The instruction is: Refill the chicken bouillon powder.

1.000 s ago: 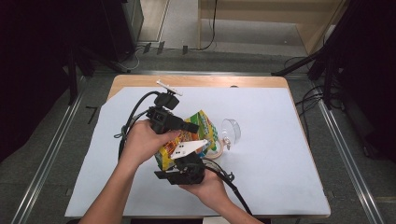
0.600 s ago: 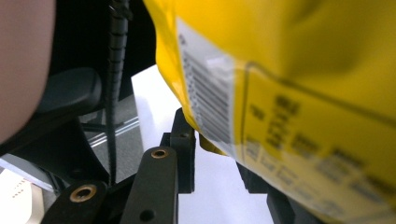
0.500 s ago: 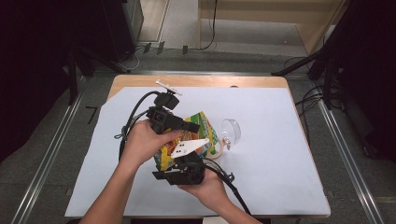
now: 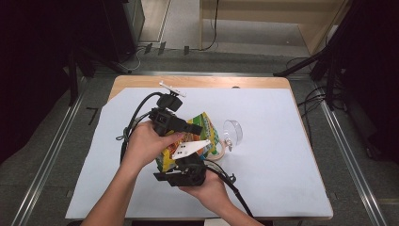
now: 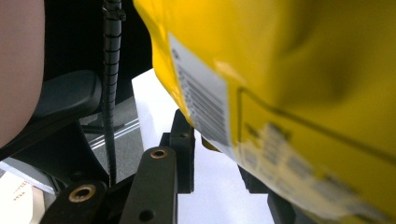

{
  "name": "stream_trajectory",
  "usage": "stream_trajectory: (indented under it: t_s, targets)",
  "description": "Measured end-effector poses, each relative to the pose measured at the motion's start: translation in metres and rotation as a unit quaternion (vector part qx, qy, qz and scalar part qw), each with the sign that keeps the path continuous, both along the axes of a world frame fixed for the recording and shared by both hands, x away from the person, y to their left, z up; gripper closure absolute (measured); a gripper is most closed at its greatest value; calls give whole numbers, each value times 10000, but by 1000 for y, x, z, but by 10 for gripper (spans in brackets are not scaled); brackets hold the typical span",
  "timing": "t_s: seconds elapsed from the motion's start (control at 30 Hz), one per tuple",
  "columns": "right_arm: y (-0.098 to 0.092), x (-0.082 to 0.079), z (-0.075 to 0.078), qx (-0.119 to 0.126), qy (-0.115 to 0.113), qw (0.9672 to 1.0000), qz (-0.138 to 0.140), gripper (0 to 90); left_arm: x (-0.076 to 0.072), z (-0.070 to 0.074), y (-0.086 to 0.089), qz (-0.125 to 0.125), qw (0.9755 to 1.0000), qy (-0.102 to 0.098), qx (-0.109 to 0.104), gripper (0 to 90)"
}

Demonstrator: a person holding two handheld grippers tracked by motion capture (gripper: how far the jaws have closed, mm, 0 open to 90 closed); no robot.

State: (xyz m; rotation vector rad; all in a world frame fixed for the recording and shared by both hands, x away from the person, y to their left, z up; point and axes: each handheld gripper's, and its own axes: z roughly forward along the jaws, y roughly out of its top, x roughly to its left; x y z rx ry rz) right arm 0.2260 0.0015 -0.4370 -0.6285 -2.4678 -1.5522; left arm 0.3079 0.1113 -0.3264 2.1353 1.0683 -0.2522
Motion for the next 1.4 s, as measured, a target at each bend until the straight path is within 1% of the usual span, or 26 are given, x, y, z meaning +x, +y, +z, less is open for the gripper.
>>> stream_trajectory:
  t_s: [0.13, 0.2, 0.73, 1.0, 1.17, 1.3, 1.4]
  targets:
    - [0, 0, 2, -1, 47, 10000, 30, 714, 1, 0, 0, -13, 10000, -2, -6, 748]
    - [0, -1, 3, 11, 81, 10000, 43, 714, 2, -1, 2, -16, 10000, 27, -2, 745]
    - [0, -1, 4, -33, 68, 9999, 85, 720, 4, -3, 4, -22, 10000, 77, -29, 736]
    - [0, -1, 4, -30, 54, 10000, 74, 723, 3, -2, 3, -12, 10000, 81, -10, 731]
    - [0, -1, 4, -14, 38, 10000, 73, 724, 2, -2, 3, -7, 10000, 66, 8, 727]
    - [0, -1, 3, -18, 20, 10000, 71, 723, -1, 1, 0, -15, 10000, -12, 63, 718]
    - [0, -1, 3, -9, -4, 10000, 66, 723, -2, 1, 0, -23, 10000, -26, 80, 717]
